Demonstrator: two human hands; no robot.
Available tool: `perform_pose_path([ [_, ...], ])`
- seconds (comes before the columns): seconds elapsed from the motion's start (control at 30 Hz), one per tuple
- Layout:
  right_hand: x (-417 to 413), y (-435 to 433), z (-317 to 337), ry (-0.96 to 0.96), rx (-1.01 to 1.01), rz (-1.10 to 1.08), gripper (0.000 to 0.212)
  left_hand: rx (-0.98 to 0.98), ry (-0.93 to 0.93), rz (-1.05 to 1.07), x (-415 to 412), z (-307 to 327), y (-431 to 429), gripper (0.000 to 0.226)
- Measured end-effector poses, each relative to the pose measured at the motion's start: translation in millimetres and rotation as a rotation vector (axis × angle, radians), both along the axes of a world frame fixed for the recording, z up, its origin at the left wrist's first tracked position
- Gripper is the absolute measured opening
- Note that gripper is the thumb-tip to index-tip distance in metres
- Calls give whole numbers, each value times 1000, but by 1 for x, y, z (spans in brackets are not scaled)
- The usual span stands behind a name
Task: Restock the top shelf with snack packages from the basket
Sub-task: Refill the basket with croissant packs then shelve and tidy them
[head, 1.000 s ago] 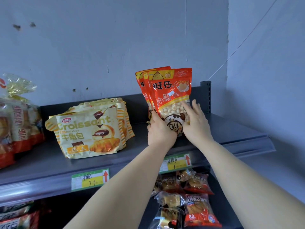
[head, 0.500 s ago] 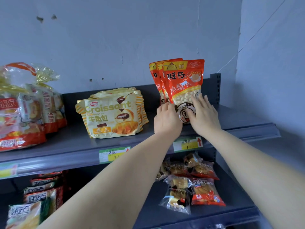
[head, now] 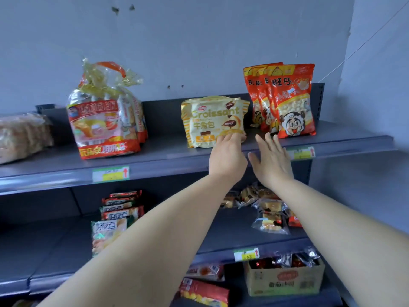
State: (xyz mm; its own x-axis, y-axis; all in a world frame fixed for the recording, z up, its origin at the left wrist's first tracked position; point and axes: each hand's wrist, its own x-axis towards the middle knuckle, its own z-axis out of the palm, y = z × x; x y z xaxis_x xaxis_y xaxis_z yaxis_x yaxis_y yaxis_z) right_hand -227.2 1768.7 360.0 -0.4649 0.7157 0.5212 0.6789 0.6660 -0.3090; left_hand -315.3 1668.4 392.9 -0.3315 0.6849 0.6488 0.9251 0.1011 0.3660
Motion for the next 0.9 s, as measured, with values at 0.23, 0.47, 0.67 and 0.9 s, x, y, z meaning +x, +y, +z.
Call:
perform_pose_path([
  [0.23, -54, -121, -54, -103, -100, 130, 60, -356, -66, 241, -73, -50, -125, 38],
  [0.47, -104, -212, -129, -292, -340, 333, 60, -675, -309, 547, -141, -131, -253, 51],
  [0.67, -124, -264, -196, -565, -513, 474, 65, -801, -577, 756, -162, -202, -342, 57],
  [0.9, -116, -290, -265, -790, -545, 535, 61, -848, -761, 896, -137, -264, -385, 55],
])
